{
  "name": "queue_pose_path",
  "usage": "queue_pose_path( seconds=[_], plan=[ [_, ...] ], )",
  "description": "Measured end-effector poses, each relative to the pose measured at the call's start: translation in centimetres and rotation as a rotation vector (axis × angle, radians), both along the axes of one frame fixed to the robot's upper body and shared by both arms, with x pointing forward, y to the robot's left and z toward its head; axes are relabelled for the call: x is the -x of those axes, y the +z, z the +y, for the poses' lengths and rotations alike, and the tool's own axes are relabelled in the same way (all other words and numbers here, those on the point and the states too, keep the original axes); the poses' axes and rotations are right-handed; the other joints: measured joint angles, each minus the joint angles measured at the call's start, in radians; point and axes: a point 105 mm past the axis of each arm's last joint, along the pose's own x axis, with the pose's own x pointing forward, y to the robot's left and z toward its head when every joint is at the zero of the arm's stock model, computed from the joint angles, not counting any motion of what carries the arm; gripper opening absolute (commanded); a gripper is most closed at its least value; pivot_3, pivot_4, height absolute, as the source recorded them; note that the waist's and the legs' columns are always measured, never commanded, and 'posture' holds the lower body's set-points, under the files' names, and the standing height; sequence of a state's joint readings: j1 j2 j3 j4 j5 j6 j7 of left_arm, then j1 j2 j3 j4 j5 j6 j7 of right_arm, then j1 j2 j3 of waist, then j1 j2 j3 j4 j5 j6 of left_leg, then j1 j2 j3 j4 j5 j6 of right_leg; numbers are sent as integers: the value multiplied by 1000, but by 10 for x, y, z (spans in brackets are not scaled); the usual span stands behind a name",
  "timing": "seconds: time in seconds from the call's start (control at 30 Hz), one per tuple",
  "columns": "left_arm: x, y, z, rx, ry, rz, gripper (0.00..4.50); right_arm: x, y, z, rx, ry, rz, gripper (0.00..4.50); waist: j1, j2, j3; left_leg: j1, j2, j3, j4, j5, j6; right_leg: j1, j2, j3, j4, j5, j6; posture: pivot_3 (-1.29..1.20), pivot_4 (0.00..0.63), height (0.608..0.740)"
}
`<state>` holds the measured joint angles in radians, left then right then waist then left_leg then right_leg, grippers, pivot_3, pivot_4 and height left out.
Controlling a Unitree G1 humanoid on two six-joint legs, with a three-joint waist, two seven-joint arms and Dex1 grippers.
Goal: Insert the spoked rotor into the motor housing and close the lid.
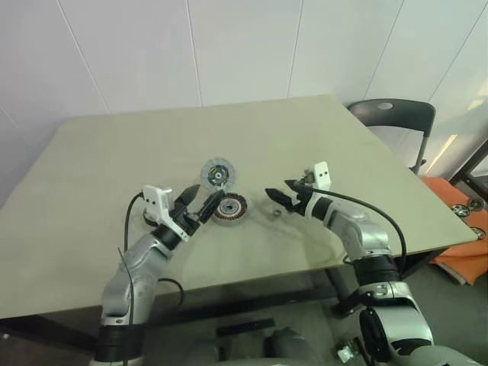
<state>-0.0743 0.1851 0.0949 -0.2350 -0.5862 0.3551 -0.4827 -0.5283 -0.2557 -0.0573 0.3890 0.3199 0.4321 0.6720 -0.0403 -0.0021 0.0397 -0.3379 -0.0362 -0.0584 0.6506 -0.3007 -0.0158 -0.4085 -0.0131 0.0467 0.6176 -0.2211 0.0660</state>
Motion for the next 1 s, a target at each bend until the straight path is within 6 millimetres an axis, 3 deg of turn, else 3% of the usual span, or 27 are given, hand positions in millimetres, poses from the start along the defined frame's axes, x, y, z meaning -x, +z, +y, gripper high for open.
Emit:
queue_pose_path(
  seconds=[1.0],
  plan=[
    [-1,4,6,4,28,-20,4184,-1,-2,10,-18,6,-14,4439,0,0,0,0,0,0,0,0,0,0,0,0,0,0,0,0,0,740]
  ],
)
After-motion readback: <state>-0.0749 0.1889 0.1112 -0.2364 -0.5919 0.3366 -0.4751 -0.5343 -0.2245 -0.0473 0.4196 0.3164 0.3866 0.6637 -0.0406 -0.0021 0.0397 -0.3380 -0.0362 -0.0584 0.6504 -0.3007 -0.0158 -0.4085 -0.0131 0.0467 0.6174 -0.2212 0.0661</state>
